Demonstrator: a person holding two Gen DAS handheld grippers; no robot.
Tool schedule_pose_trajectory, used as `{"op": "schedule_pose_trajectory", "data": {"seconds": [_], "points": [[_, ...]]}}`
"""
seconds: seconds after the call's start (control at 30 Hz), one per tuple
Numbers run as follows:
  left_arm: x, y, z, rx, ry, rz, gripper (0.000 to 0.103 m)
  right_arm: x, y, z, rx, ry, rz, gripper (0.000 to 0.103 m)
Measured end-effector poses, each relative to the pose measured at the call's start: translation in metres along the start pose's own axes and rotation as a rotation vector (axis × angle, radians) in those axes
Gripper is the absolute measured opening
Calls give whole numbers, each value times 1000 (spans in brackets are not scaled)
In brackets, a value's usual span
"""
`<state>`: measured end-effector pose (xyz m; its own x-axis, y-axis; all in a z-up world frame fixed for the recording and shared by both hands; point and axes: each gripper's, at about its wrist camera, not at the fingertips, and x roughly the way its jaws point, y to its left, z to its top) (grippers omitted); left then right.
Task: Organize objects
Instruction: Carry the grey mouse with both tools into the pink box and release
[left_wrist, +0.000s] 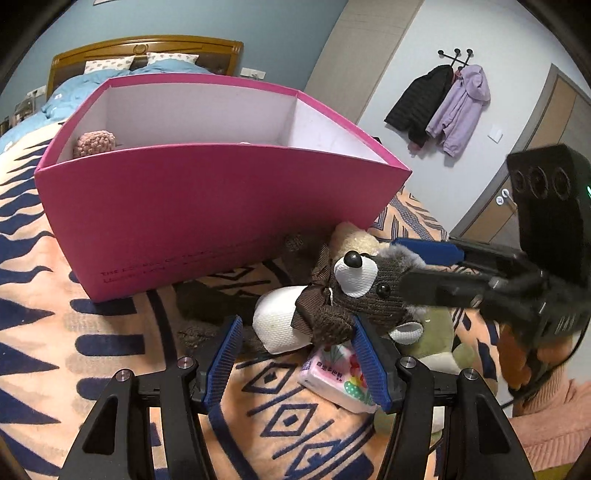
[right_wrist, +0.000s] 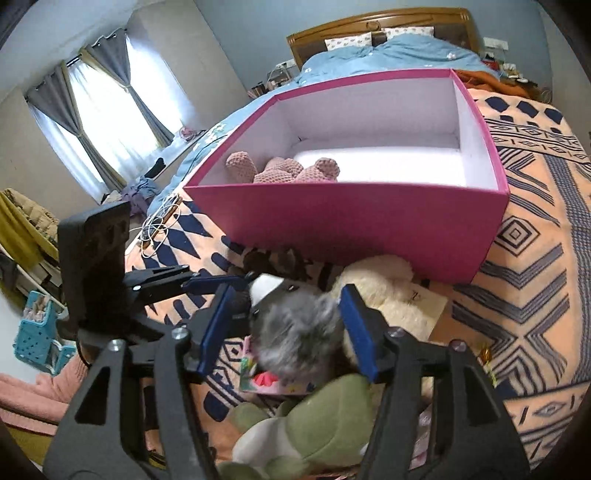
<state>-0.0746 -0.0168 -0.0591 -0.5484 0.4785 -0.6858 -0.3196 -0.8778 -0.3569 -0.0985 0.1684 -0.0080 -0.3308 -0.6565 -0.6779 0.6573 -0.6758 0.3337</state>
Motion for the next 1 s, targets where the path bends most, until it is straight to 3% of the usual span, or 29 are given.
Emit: {"op": "schedule_pose_trajectory", "data": {"seconds": [0.07,0.23,0.3,0.73,1.0], "points": [[2,-1,-1,5,5,-2,62,5,8,-4,-24,-3,-65,66],[3,-2,-3,9,11,-1,62,21,9,-5,-42,10,-116,65],[4,-2,-3,6,10,0,62,25,8,-5,-53,13,-130,54],[-25,-12,4,65,-50,1,69,-10,-2,6,6,-82,57,49],[-54,-24,19,86,-111,-6,52,-31,13,24,-21,-150,119,49]]}}
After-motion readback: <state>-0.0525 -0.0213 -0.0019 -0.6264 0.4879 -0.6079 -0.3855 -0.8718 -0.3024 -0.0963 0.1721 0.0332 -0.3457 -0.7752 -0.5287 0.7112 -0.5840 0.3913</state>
